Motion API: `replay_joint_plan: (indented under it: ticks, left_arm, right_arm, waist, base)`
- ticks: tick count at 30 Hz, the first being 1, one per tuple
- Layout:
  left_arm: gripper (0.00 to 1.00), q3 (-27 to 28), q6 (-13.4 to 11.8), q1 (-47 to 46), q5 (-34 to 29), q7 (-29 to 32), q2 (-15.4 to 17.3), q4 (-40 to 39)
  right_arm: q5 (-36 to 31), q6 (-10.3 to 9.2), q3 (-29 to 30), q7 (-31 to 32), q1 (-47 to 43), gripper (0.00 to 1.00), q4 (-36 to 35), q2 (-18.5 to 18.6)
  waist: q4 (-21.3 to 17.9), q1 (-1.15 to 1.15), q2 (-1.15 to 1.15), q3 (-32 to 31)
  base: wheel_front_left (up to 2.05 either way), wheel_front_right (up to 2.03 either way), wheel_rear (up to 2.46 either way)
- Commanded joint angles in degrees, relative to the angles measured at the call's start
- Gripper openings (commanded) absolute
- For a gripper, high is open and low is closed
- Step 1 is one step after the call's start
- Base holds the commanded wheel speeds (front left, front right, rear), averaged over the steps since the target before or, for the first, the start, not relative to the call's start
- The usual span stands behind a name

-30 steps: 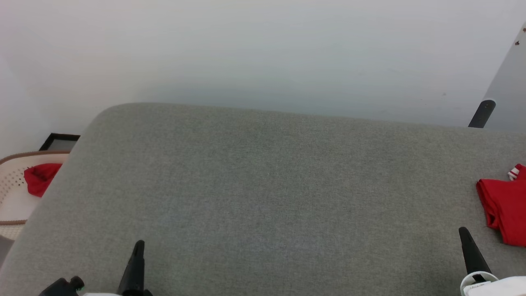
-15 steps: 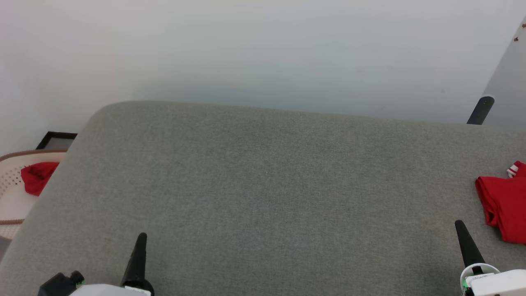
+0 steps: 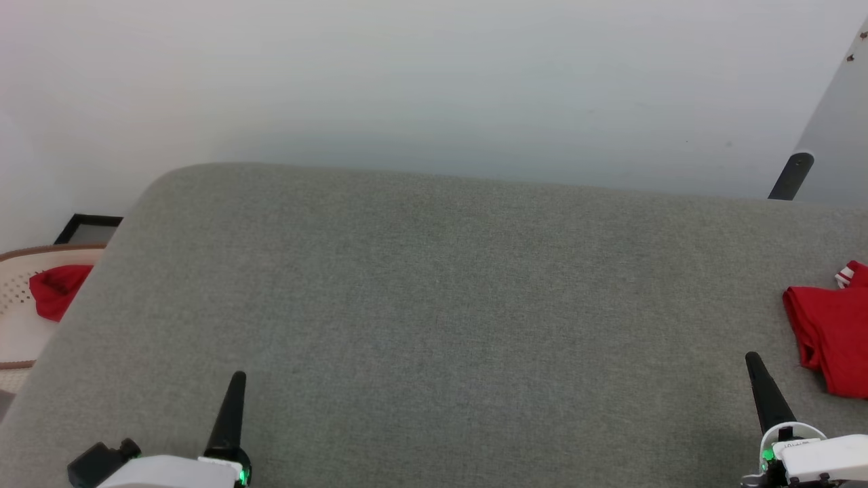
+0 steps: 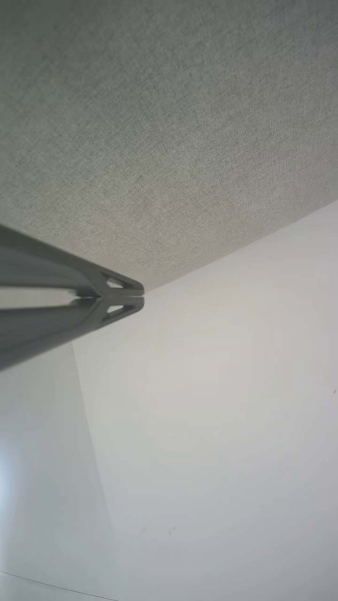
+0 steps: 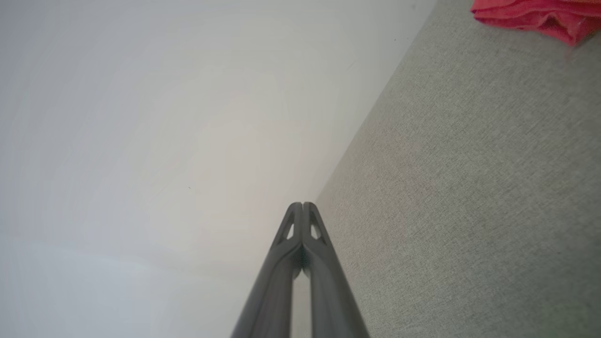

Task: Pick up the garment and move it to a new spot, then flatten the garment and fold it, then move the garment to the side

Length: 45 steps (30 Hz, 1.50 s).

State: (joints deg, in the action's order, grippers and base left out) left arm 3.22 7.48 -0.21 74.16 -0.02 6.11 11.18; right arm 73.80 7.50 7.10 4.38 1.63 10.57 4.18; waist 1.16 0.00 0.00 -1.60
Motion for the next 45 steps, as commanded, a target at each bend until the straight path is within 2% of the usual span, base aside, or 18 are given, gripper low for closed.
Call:
replay_joint_plan:
  ticks: [1,45]
  left_arm:
    - [0.00,0.3,0.0,-1.4,1.2,0.2,0.0,-0.2]
    - [0.00,2.2,0.0,-6.1,18.6,5.6,-2.4,2.8]
  right_arm:
    - [1.2,0.00,-0.1,0.2,1.1,0.00,-0.1,-0.1]
    - [18.0,0.00,-0.6,2.2,4.9,0.00,3.5,-1.4]
  waist:
    - [0.0,0.00,0.00,0.1]
    - [-1.1,0.00,0.00,1.7]
  base:
    - [0.00,0.00,0.00]
    - [0.00,0.00,0.00]
